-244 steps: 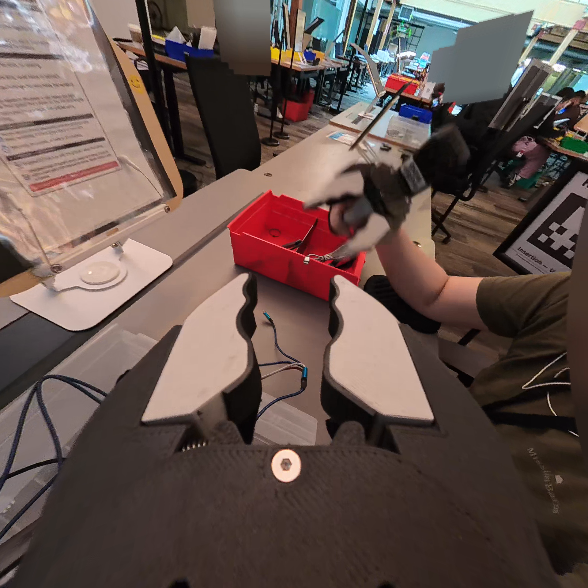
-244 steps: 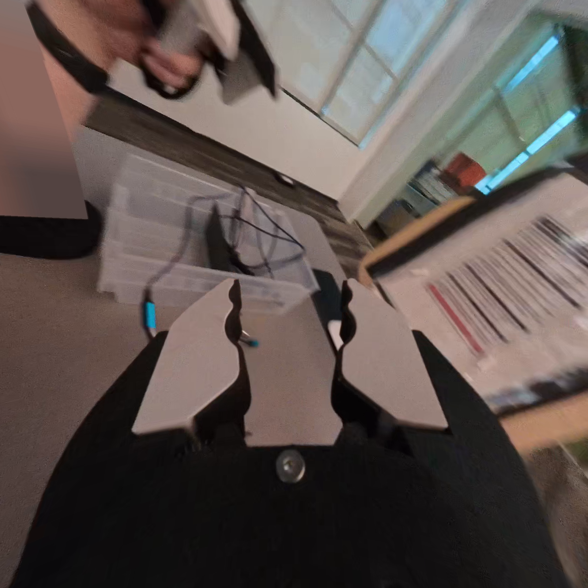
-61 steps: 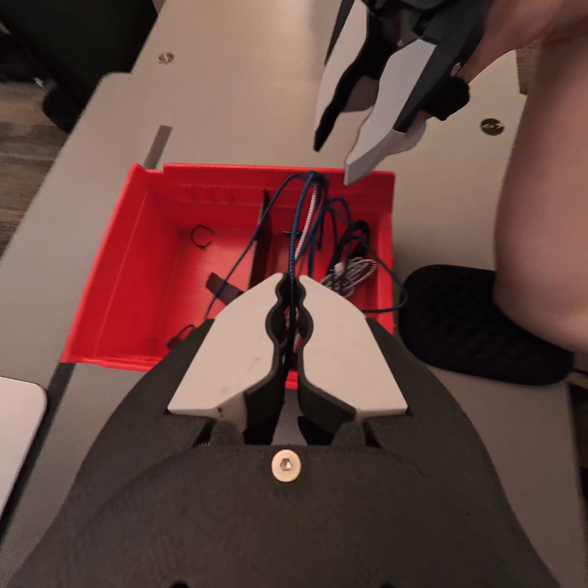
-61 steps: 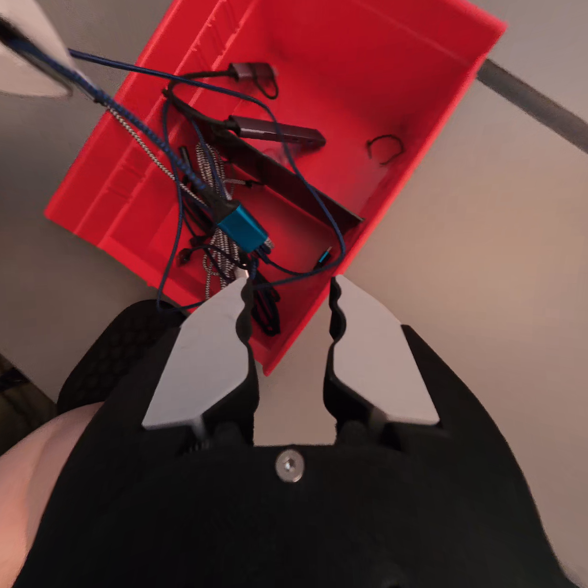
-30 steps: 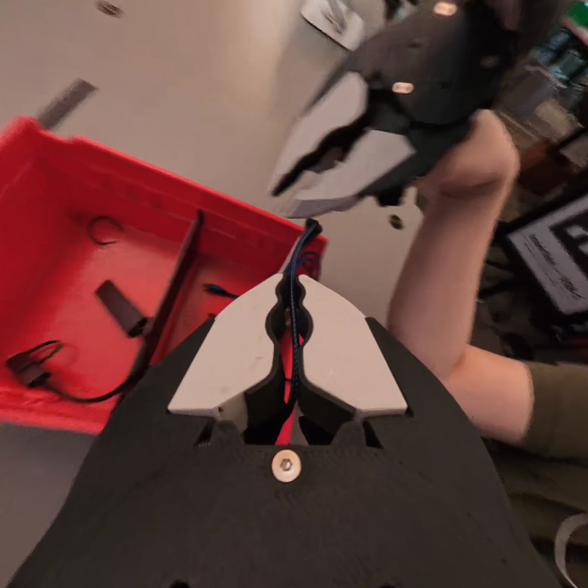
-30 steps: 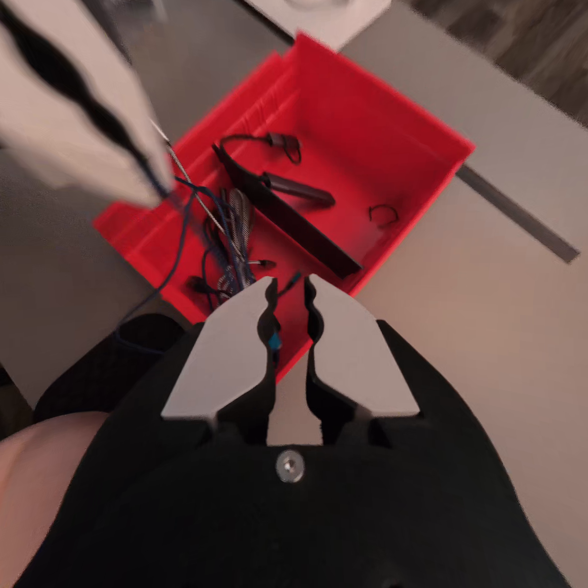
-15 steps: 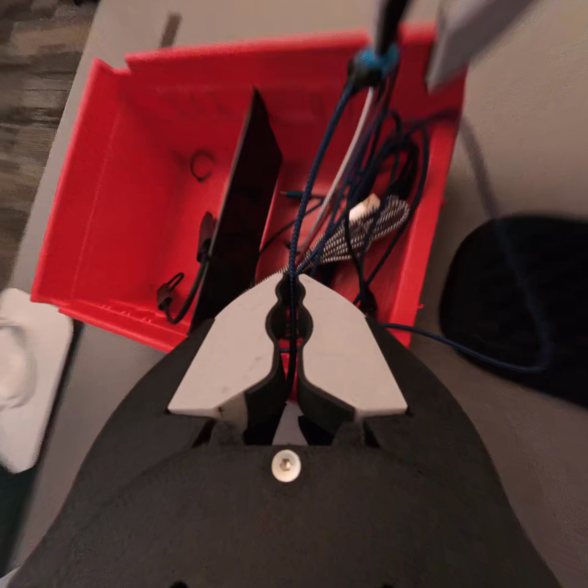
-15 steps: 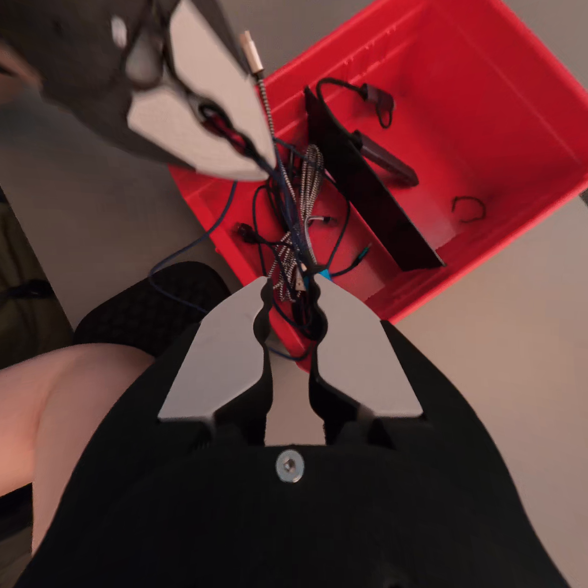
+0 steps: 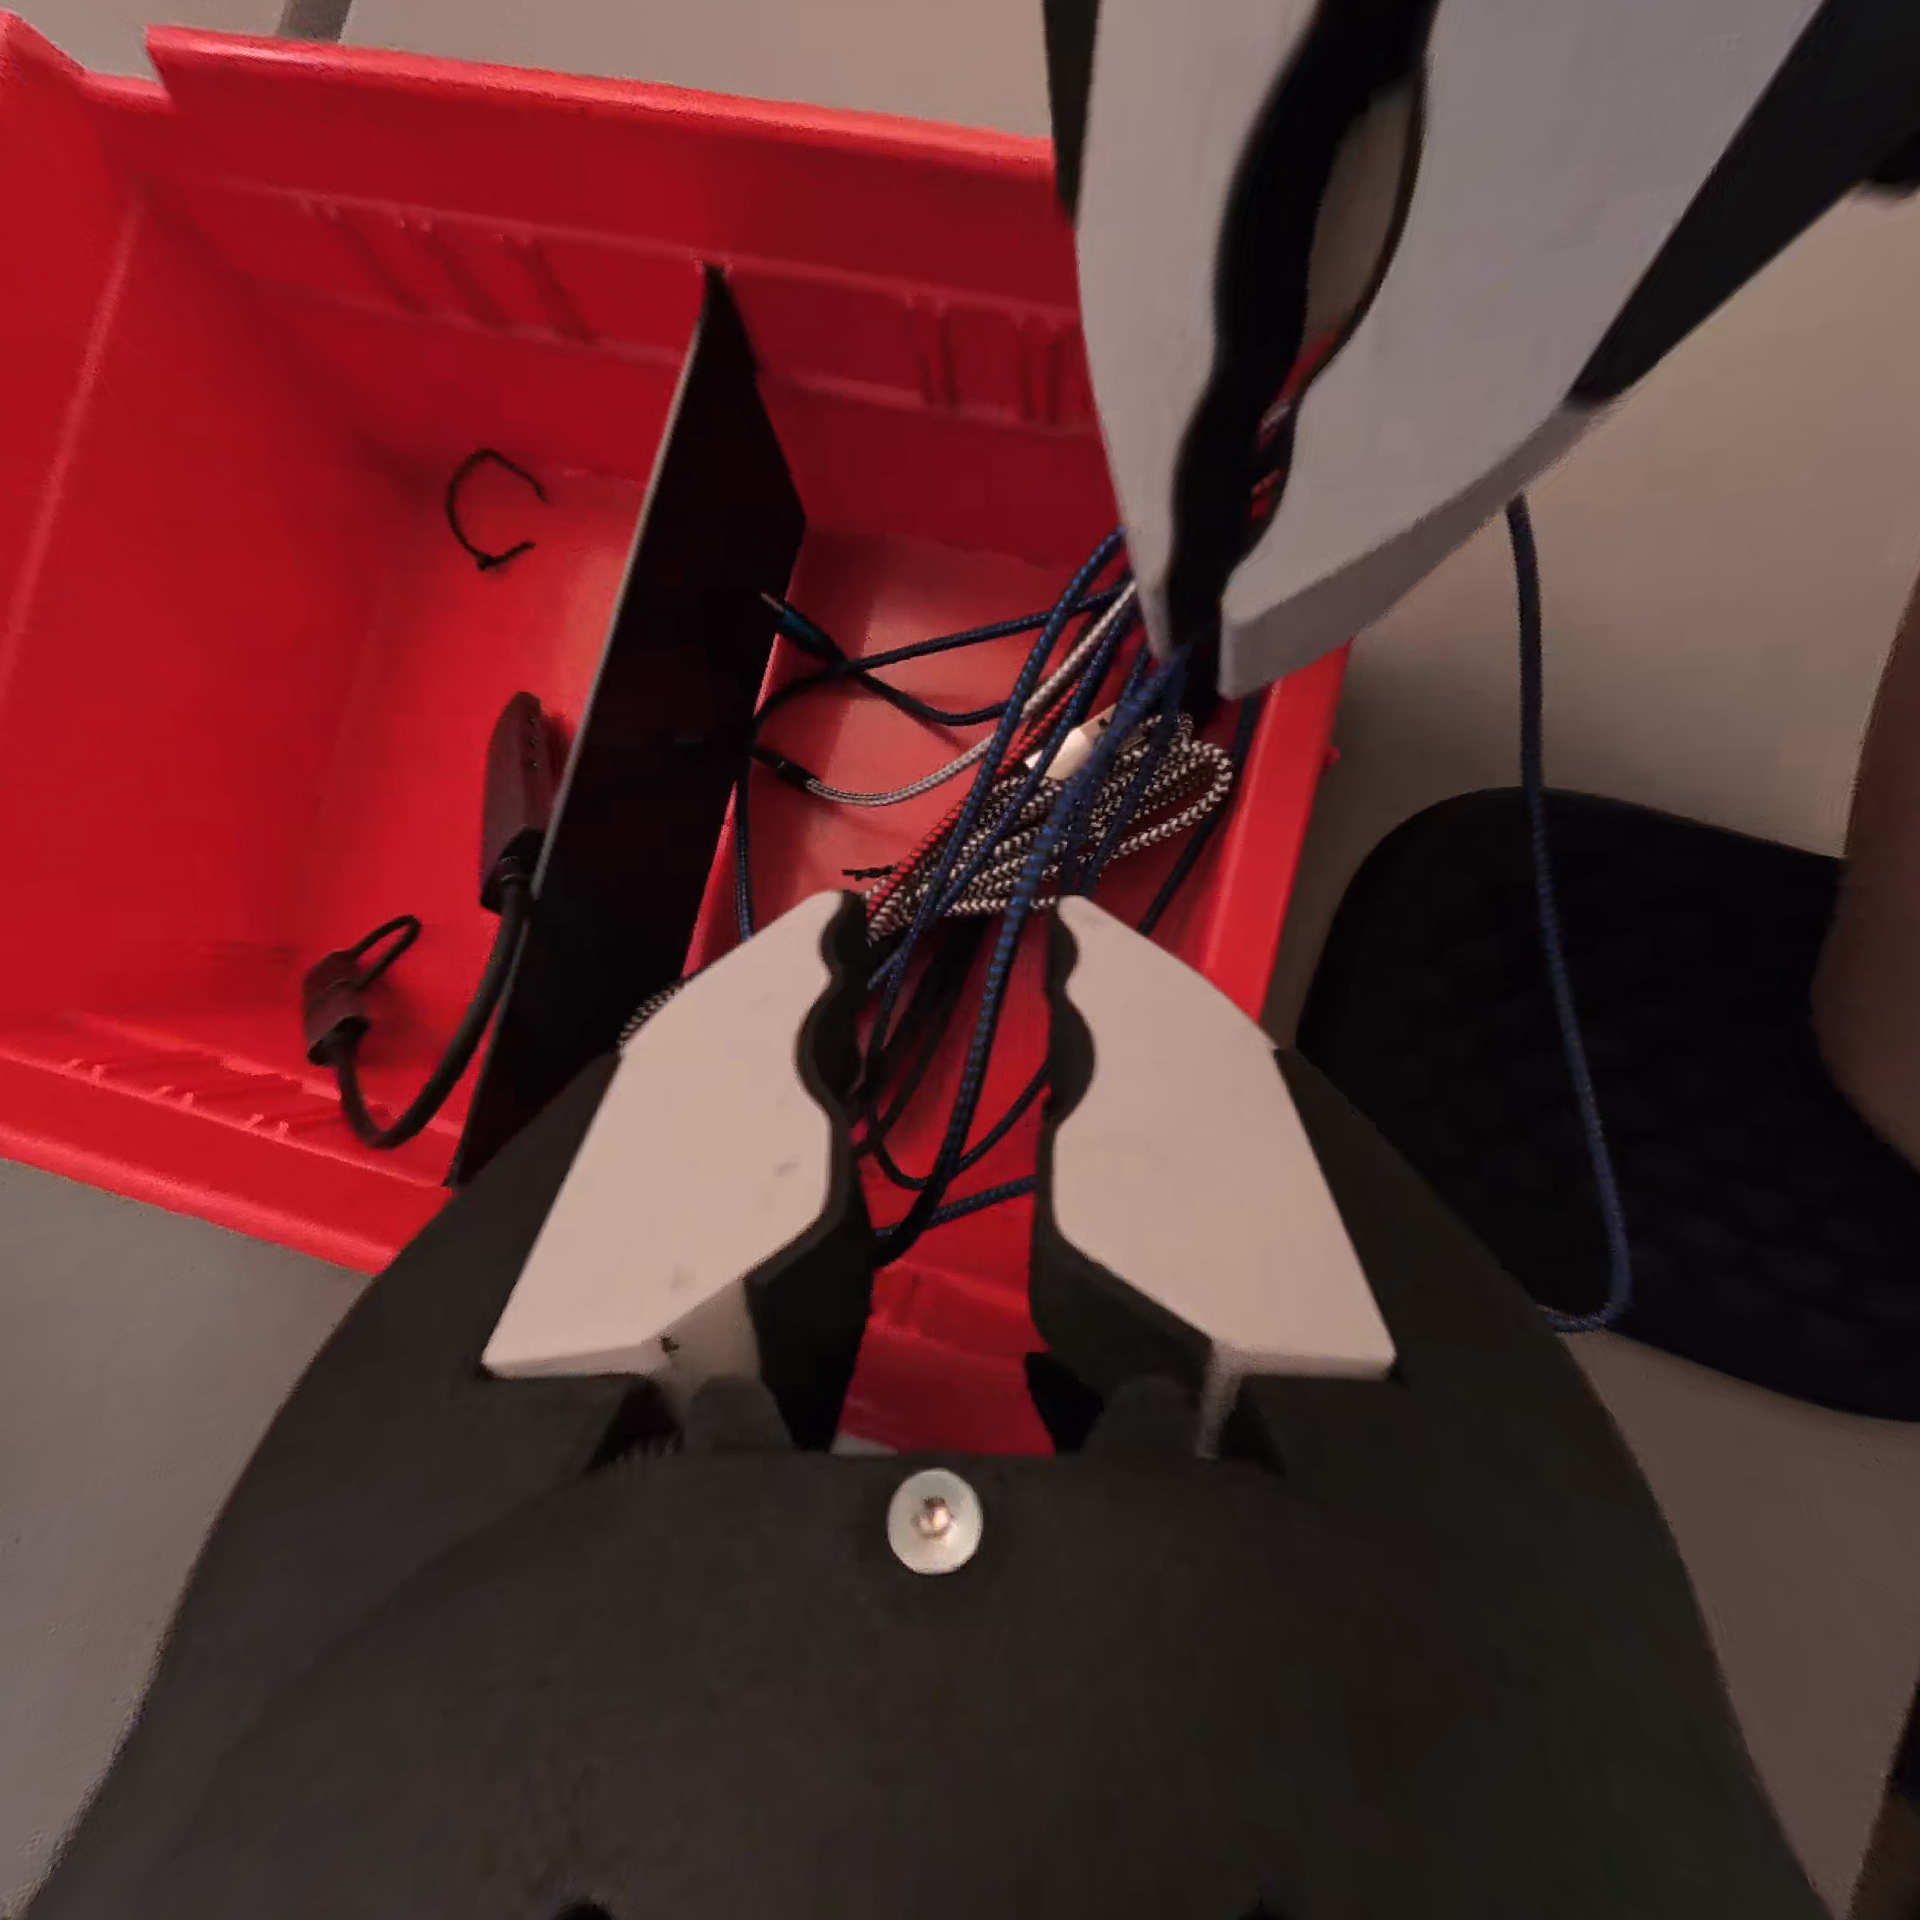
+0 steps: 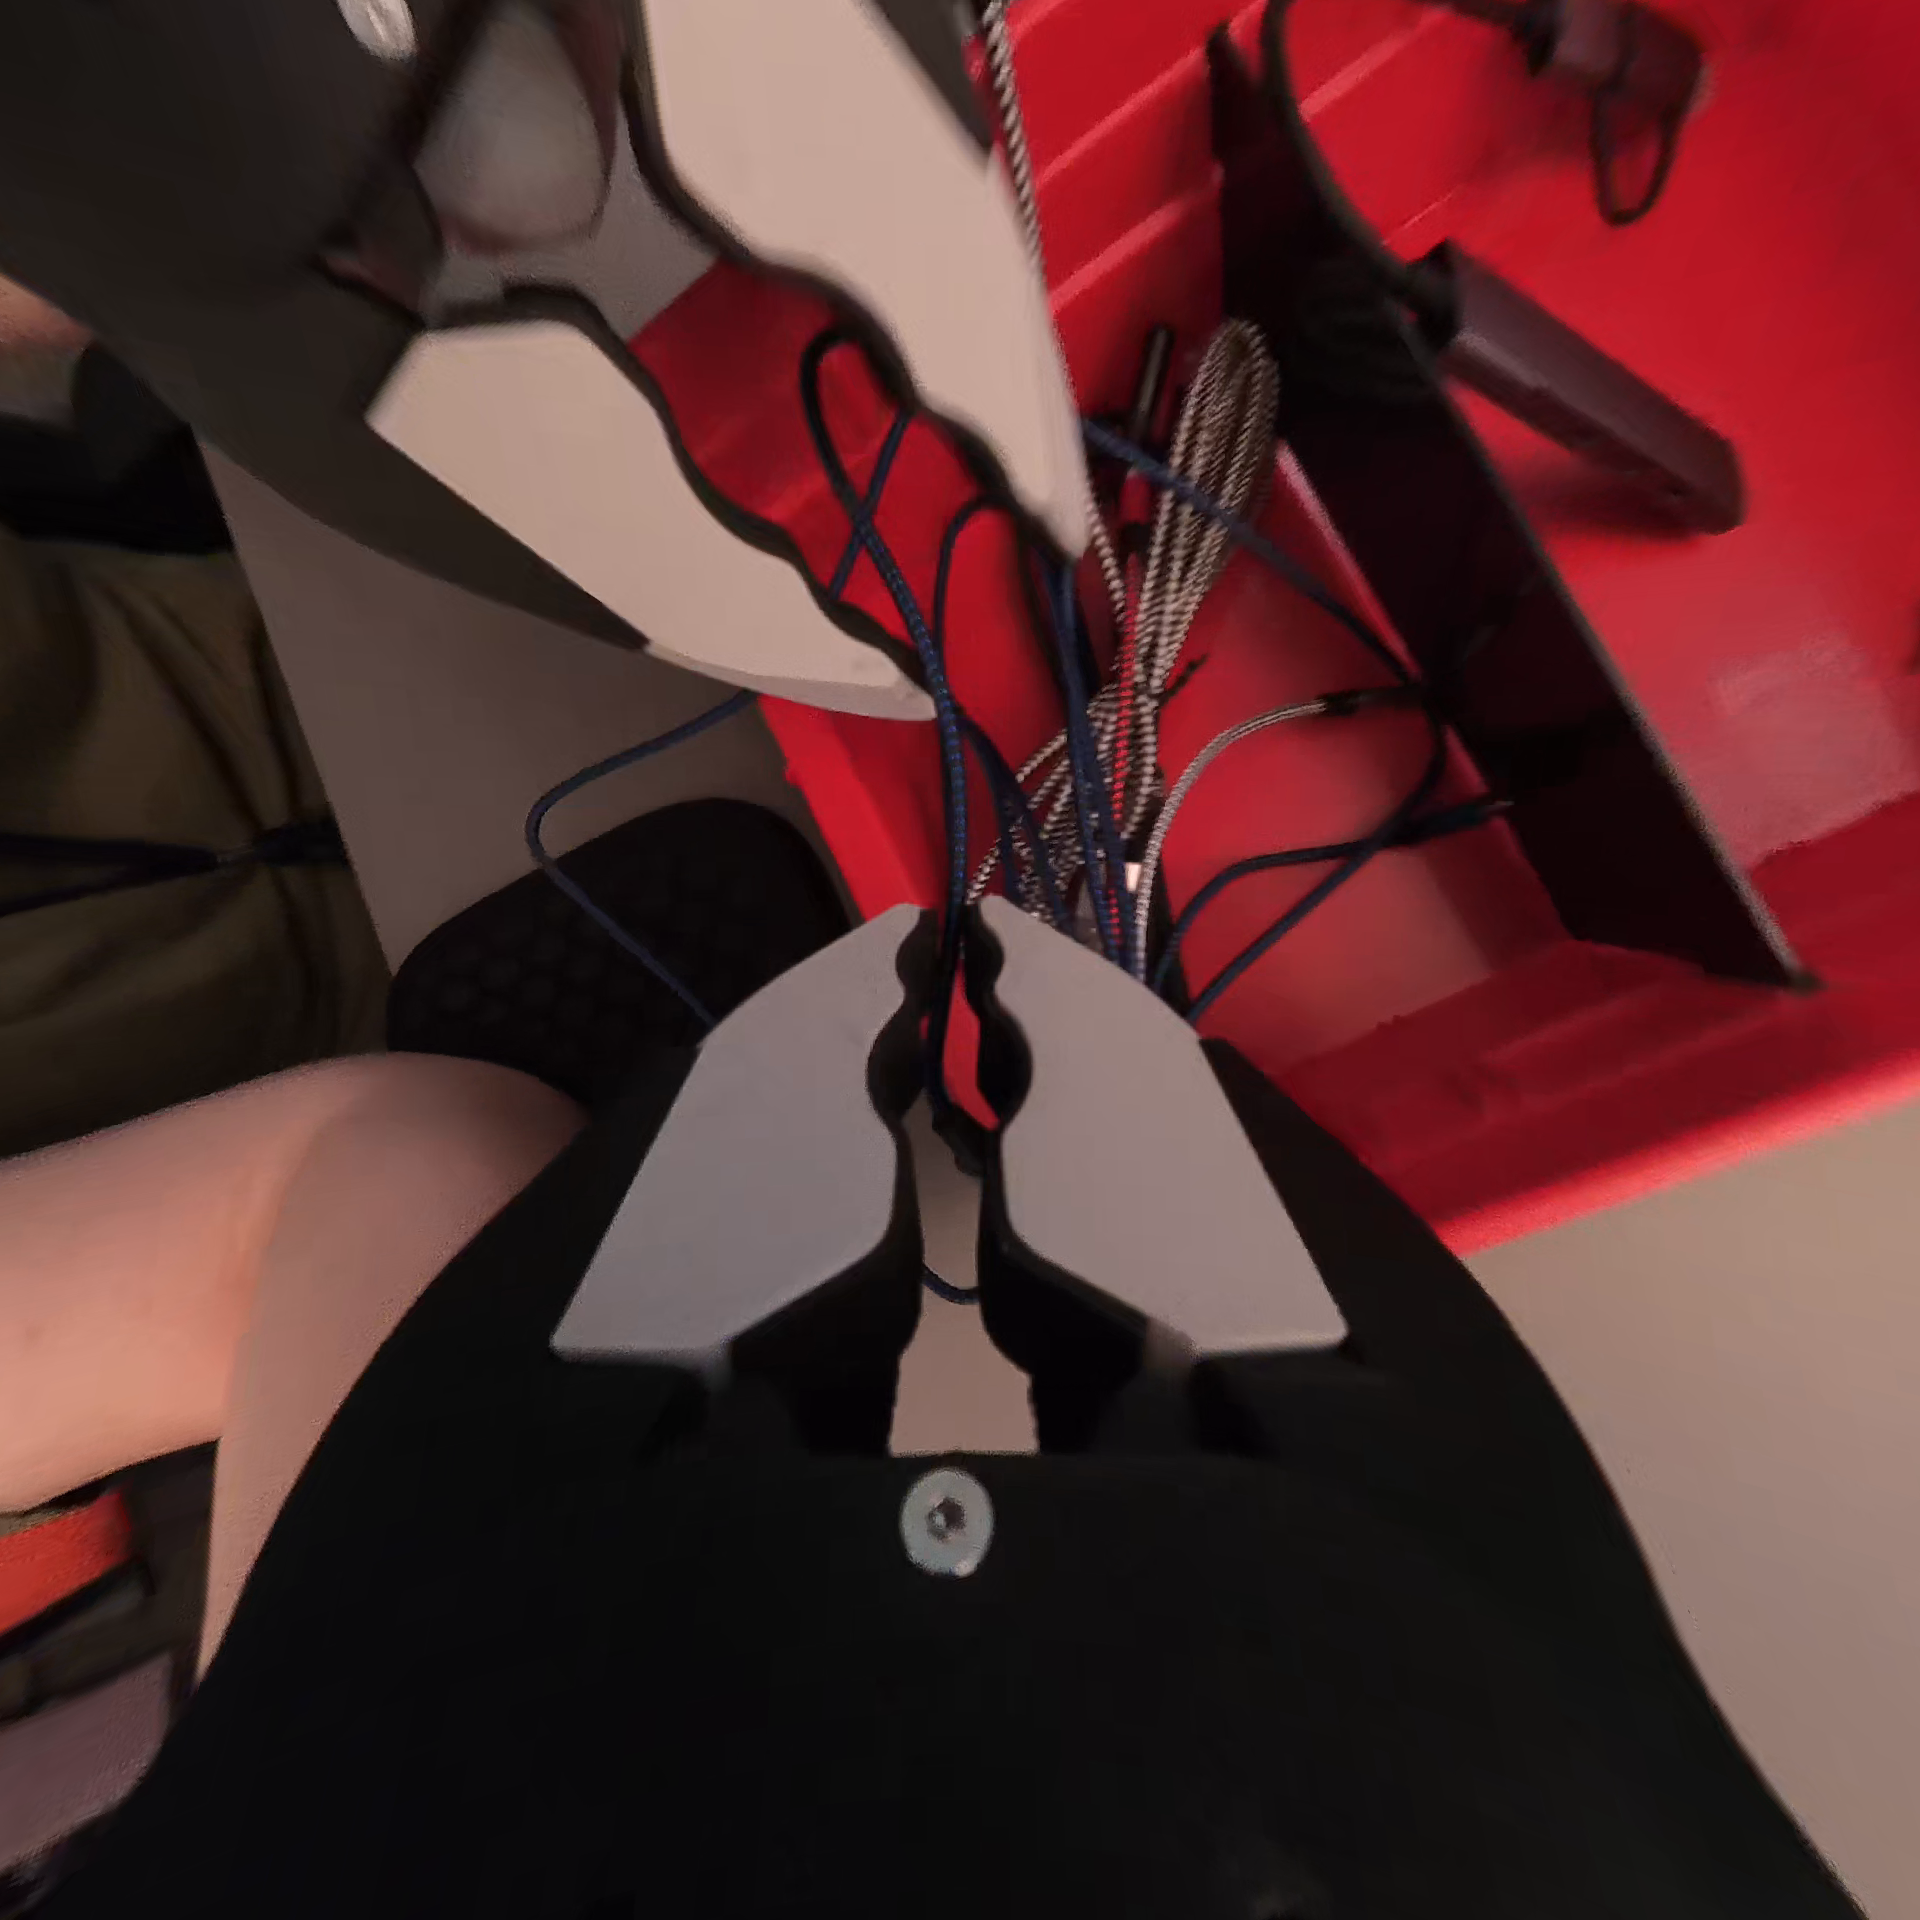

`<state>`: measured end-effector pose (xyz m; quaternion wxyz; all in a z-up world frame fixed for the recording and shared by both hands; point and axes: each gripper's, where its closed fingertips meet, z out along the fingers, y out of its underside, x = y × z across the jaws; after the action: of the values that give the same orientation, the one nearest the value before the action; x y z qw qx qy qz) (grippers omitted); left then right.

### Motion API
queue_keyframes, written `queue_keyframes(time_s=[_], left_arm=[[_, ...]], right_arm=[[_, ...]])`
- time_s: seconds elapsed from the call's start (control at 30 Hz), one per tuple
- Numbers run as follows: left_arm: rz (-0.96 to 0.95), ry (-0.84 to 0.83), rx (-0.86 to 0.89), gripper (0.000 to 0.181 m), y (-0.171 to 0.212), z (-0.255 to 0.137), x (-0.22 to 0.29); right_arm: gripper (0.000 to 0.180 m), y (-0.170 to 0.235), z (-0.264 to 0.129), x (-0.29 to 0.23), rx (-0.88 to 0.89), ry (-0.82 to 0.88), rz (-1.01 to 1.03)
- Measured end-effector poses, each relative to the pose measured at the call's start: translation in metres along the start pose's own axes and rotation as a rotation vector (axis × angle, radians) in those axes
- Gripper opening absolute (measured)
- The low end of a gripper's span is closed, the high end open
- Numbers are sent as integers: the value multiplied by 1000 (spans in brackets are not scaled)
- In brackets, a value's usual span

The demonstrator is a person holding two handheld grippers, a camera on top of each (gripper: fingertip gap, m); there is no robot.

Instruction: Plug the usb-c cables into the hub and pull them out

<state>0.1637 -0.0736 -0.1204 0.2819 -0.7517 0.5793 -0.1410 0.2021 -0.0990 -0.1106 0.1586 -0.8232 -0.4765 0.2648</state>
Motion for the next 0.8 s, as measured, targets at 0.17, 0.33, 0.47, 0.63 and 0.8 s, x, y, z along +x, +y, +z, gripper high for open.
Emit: queue_keyframes(time_s=[0.17,0.33,0.47,0.63,0.8], left_arm=[[-41,36,138,55,-5,-42,12],[82,228,129,55,16,-52,103],[252,95,1,53,48,-17,126],[329,2,-70,22,63,1,117],[303,-43,-104,3,53,-11,92]], right_arm=[[4,-3,9,12,-44,11,19],[4,1,19,10,-102,-42,40],[4,4,23,11,-114,-64,65],[5,4,20,11,-75,-66,67],[4,4,16,13,-53,-48,68]])
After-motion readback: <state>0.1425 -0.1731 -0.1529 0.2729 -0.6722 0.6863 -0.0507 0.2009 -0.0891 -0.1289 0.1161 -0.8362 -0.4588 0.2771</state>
